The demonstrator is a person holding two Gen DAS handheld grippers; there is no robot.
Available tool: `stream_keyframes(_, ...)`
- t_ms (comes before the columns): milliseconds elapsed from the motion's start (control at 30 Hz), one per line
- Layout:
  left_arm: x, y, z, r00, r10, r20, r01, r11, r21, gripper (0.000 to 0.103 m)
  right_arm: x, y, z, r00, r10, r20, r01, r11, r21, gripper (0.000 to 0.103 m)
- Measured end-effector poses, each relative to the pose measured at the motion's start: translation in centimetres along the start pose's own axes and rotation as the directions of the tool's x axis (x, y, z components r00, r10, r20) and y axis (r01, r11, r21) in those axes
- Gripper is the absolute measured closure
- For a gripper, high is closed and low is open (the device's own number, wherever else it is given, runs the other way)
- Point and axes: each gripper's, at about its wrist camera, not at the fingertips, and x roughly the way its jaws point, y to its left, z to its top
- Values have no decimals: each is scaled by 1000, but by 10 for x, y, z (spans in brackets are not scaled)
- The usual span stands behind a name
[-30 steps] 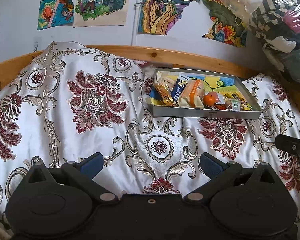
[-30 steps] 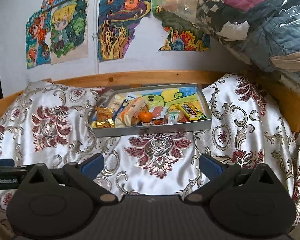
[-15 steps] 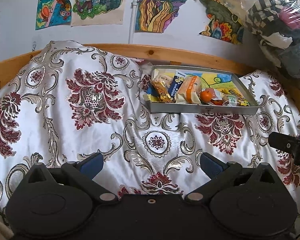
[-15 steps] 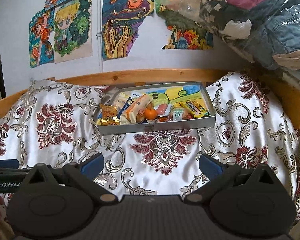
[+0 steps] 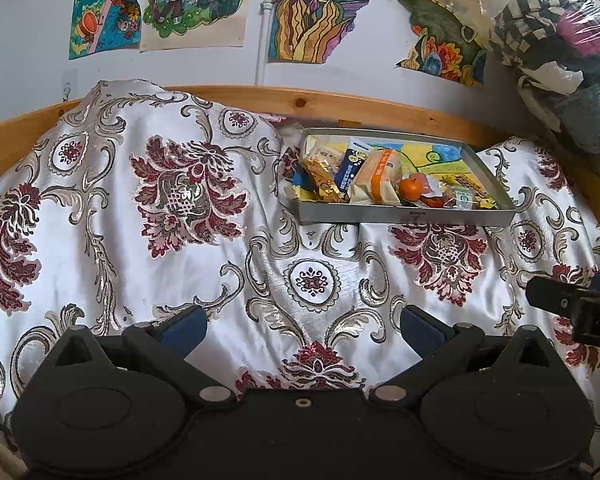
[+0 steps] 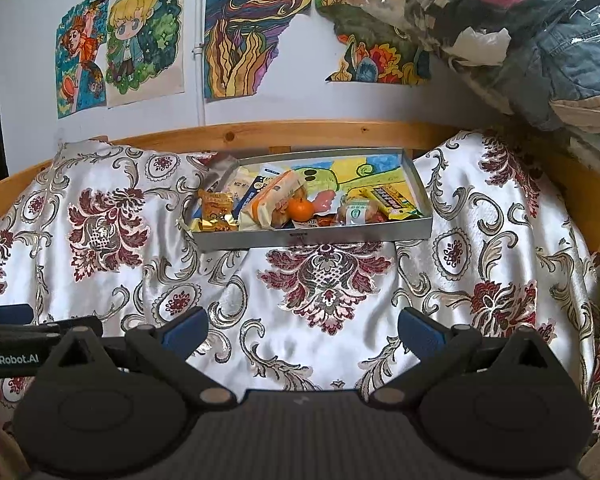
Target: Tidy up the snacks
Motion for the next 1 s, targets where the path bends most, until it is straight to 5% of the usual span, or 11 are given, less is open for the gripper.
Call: stream_keyframes(1000,1,-1,0,1000,2,-8,-2,1000,-3,1,3,-2,0,999,-20,-25,20,1000,5,0)
